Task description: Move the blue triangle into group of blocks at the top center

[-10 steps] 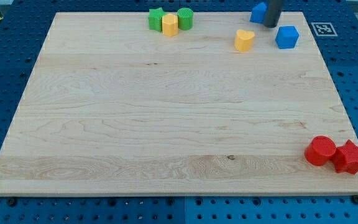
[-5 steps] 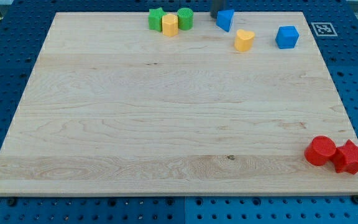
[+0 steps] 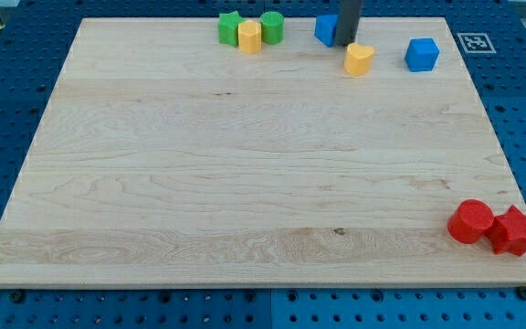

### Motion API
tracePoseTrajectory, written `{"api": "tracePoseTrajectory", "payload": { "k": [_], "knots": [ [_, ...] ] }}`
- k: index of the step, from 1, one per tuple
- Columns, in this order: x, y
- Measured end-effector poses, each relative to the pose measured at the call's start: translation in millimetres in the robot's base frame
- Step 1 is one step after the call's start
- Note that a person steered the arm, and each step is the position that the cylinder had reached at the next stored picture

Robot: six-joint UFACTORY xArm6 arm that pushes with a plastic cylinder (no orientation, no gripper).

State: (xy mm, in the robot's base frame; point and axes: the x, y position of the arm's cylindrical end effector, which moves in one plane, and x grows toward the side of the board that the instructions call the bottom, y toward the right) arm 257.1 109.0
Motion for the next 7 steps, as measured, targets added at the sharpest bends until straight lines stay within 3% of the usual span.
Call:
{"api": "tracePoseTrajectory", "payload": {
  "k": [3, 4, 6, 7],
  "knots": [
    [-50, 42],
    [-47, 17],
    [1, -28],
    [-16, -15]
  ]
}}
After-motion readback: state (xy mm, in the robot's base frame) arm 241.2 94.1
